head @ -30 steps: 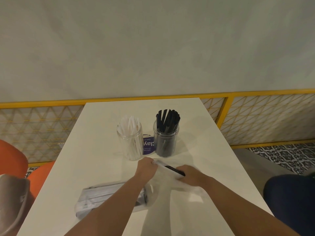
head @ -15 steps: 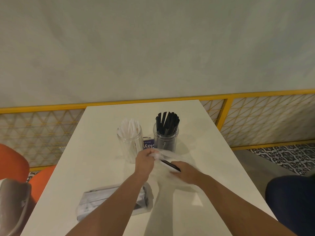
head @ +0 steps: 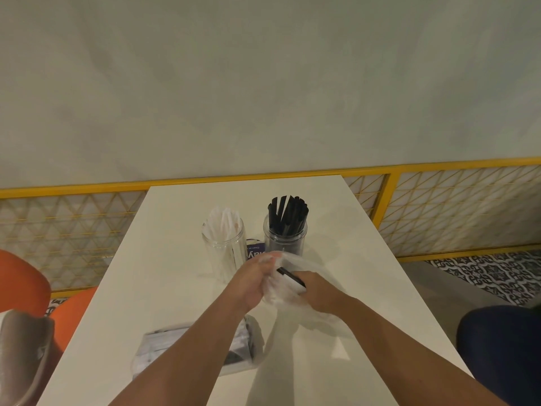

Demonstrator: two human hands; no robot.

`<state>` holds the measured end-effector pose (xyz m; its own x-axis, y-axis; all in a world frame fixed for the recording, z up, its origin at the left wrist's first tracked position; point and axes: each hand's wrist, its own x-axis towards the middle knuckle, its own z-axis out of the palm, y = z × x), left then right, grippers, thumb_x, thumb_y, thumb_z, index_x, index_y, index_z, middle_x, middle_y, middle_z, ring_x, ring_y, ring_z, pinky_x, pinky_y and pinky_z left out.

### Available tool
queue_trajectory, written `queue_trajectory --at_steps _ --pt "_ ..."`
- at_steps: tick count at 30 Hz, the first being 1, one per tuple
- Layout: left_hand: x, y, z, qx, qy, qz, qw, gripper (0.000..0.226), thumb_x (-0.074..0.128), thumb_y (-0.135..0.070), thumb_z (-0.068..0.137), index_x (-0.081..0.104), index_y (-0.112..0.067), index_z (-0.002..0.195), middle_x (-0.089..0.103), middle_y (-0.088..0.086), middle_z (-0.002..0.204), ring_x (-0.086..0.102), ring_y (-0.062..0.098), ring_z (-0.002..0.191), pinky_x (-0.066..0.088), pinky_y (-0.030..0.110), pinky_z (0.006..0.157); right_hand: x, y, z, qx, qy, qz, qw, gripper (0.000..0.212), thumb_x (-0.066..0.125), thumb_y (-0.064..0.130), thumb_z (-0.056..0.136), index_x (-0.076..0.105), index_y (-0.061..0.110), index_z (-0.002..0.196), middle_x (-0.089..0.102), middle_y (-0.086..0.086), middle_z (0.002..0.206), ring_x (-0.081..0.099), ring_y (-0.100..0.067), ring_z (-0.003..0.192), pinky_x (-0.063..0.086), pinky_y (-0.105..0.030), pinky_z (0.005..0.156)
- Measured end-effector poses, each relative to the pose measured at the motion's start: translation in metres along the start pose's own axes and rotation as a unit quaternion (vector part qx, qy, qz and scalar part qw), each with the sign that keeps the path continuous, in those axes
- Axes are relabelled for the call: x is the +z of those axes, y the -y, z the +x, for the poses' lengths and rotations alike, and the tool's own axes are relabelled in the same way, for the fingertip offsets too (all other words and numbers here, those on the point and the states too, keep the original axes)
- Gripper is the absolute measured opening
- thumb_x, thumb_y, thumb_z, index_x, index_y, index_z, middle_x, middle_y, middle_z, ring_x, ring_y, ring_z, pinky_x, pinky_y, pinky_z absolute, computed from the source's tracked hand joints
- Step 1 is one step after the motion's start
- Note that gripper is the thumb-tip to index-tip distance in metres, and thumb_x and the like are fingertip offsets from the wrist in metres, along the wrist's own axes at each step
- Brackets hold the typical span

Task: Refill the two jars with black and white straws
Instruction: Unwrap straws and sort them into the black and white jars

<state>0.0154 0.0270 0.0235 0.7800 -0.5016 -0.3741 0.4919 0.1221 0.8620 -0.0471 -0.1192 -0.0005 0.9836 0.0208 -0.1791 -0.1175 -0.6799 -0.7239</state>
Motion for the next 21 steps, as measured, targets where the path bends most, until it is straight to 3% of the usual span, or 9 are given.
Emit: queue_trajectory --at_steps 3,4,7,10,12,15,17,19,21 --pt "-0.007 0.008 0.002 0.016 -0.066 0.034 0.997 0.014 0.053 -0.004 0.089 0.065 -0.011 0.086 0.063 0.011 0.079 0.059 0.02 0.065 0.052 0.028 0.062 -0.007 0.001 -0.002 -0.009 -0.009 0.03 0.999 0.011 0.064 0.014 0.086 0.06 0.023 0.091 0.057 0.01 0.083 0.051 -0.001 0.071 0.04 -0.012 0.074" --pt "-0.008 0.011 0.003 0.014 -0.09 0.073 0.993 0.018 0.05 -0.006 0.092 0.065 -0.012 0.085 0.064 0.013 0.081 0.059 0.022 0.066 0.052 0.032 0.067 -0.008 0.001 -0.003 -0.009 -0.016 0.037 0.999 0.018 0.069 0.017 0.082 0.055 0.029 0.081 0.053 0.013 0.075 0.048 0.0 0.064 0.037 -0.006 0.065" --pt "-0.004 0.02 0.003 0.01 -0.139 0.169 0.976 0.016 0.05 -0.008 0.093 0.064 -0.012 0.087 0.061 0.009 0.076 0.057 0.019 0.063 0.049 0.029 0.067 -0.014 0.005 -0.002 -0.001 -0.035 0.104 0.994 0.022 0.076 0.023 0.076 0.054 0.02 0.076 0.048 0.009 0.062 0.043 -0.001 0.049 0.034 -0.007 0.049" --pt "-0.001 0.031 0.002 0.023 -0.152 0.275 0.949 0.014 0.048 -0.008 0.092 0.06 -0.012 0.086 0.06 0.006 0.076 0.056 0.018 0.065 0.048 0.021 0.06 -0.021 0.014 0.002 0.005 -0.066 0.169 0.983 0.021 0.074 0.022 0.078 0.056 0.012 0.077 0.047 0.001 0.062 0.043 -0.001 0.047 0.039 -0.014 0.046" --pt "0.0 0.043 0.002 0.039 -0.156 0.372 0.914 0.013 0.047 -0.011 0.092 0.06 -0.012 0.091 0.062 0.008 0.086 0.059 0.022 0.079 0.05 0.029 0.073 -0.027 0.024 0.005 -0.009 -0.094 0.203 0.975 0.02 0.073 0.019 0.079 0.056 0.009 0.077 0.047 -0.002 0.061 0.046 -0.005 0.051 0.041 -0.019 0.048" --pt "0.003 0.054 -0.002 0.049 -0.176 0.469 0.864 0.025 0.048 -0.015 0.094 0.057 -0.008 0.117 0.062 0.009 0.113 0.057 0.023 0.105 0.039 0.022 0.085 -0.035 0.041 0.009 -0.007 -0.16 0.245 0.956 0.017 0.065 0.022 0.086 0.056 0.015 0.073 0.048 0.001 0.057 0.046 -0.008 0.051 0.043 -0.022 0.051" --pt "0.004 0.057 -0.003 0.037 -0.153 0.483 0.861 0.034 0.049 -0.02 0.095 0.049 -0.01 0.128 0.054 0.011 0.125 0.055 0.023 0.109 0.039 0.022 0.089 -0.041 0.05 0.011 -0.006 -0.2 0.282 0.938 0.019 0.057 0.026 0.092 0.056 0.019 0.075 0.047 0.004 0.055 0.045 -0.006 0.048 0.043 -0.022 0.051" --pt "0.004 0.056 -0.004 0.014 -0.118 0.486 0.866 0.036 0.051 -0.026 0.094 0.048 -0.018 0.13 0.043 0.011 0.131 0.054 0.021 0.1 0.042 0.023 0.086 -0.047 0.058 0.011 -0.011 -0.218 0.298 0.929 0.021 0.051 0.028 0.095 0.055 0.019 0.076 0.048 0.004 0.054 0.044 -0.004 0.045 0.045 -0.018 0.052" --pt "0.003 0.054 -0.003 0.019 -0.106 0.519 0.848 0.035 0.054 -0.028 0.092 0.052 -0.025 0.127 0.032 0.011 0.139 0.048 0.023 0.115 0.041 0.026 0.096 -0.053 0.064 0.011 -0.024 -0.218 0.305 0.927 0.022 0.049 0.028 0.095 0.054 0.017 0.077 0.048 0.002 0.053 0.044 -0.005 0.044 0.045 -0.015 0.053"
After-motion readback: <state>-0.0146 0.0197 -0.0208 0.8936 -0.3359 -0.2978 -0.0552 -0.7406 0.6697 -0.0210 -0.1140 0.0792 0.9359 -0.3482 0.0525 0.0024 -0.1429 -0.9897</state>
